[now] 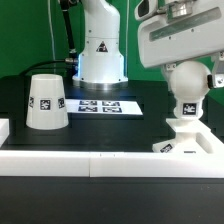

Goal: Assemble lamp

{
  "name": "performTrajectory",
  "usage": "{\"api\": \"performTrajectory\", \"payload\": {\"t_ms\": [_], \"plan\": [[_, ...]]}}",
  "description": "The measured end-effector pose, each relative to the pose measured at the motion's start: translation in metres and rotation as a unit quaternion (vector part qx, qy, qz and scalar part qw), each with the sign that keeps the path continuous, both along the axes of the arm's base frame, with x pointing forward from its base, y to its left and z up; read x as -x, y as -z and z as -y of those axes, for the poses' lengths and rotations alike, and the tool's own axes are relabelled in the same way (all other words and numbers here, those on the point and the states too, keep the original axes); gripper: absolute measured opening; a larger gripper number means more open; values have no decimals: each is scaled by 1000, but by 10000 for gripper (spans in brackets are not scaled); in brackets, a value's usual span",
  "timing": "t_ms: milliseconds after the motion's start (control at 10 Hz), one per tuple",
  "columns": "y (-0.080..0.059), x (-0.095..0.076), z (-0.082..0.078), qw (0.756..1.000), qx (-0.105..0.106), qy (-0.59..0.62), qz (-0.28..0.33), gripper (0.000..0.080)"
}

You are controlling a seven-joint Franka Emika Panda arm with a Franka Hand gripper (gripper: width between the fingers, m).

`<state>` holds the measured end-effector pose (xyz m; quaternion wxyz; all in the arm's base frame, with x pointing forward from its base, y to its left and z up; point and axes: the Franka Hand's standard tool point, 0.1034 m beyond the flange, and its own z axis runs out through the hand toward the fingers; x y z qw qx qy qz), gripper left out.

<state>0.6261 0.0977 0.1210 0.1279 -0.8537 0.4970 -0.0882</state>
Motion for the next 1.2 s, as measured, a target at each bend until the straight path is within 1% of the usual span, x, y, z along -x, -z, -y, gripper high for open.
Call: {"api": "performTrajectory", "payload": {"t_ms": [100, 300, 400, 600, 700, 900, 1000, 1100, 1200], "plan": [[0, 0, -1, 1000, 9, -28, 4, 696], [-5, -1, -4, 993, 33, -115, 19, 696], [-6, -2, -2, 982, 53, -180, 29, 699], [-7, -3, 6, 956, 85, -277, 45, 699], [-6, -3, 6, 950, 91, -297, 47, 699], [-6, -3, 7, 923, 111, -364, 56, 699], [-6, -3, 7, 905, 124, -403, 60, 699], [-6, -4, 8, 874, 141, -460, 66, 699], [-6, -3, 8, 852, 148, -498, 66, 699]]}}
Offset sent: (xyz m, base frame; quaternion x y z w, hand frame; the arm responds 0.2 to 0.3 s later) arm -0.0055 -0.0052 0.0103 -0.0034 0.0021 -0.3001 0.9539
